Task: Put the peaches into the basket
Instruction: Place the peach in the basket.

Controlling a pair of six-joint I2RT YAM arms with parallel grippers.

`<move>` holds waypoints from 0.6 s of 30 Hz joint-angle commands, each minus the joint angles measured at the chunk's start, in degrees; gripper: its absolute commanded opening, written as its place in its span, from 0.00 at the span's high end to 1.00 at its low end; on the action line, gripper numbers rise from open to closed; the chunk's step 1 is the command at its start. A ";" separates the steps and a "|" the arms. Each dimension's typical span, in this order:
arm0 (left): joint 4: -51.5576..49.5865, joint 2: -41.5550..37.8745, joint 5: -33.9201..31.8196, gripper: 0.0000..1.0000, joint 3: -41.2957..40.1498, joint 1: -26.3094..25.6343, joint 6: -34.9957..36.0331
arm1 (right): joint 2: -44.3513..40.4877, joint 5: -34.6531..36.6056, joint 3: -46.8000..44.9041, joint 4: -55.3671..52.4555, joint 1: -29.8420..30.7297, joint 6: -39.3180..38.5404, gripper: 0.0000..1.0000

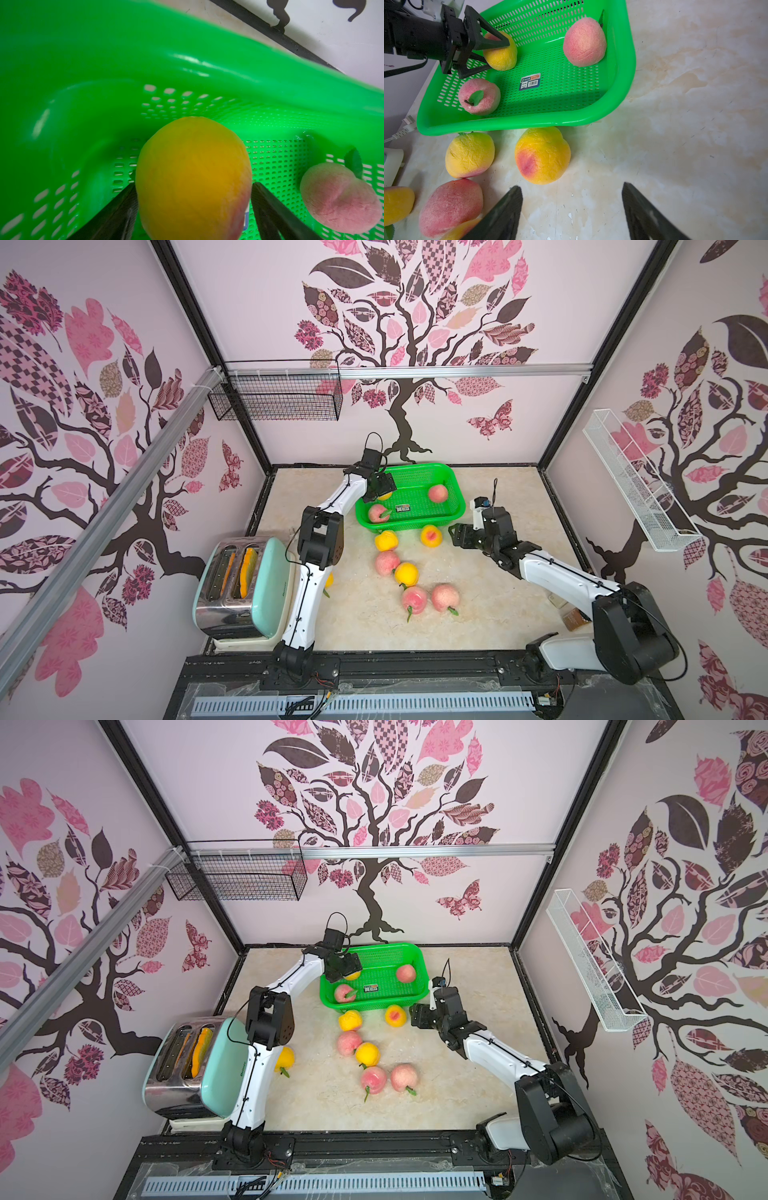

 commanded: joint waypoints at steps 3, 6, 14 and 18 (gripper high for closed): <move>-0.47 -1.41 0.13 0.12 1.26 -0.13 0.63 | 0.68 0.01 1.07 0.19 0.42 0.50 0.22; -0.38 -2.33 0.15 0.12 1.26 -0.10 0.44 | 0.66 -0.06 1.07 0.18 0.46 0.48 0.22; 1.84 -6.38 -1.44 0.12 -2.15 -0.38 0.61 | 0.73 -0.14 1.12 0.18 0.38 0.48 0.22; 2.55 -7.90 -1.59 0.12 -3.21 -0.44 0.65 | 0.77 -0.06 1.14 0.14 0.44 0.48 0.22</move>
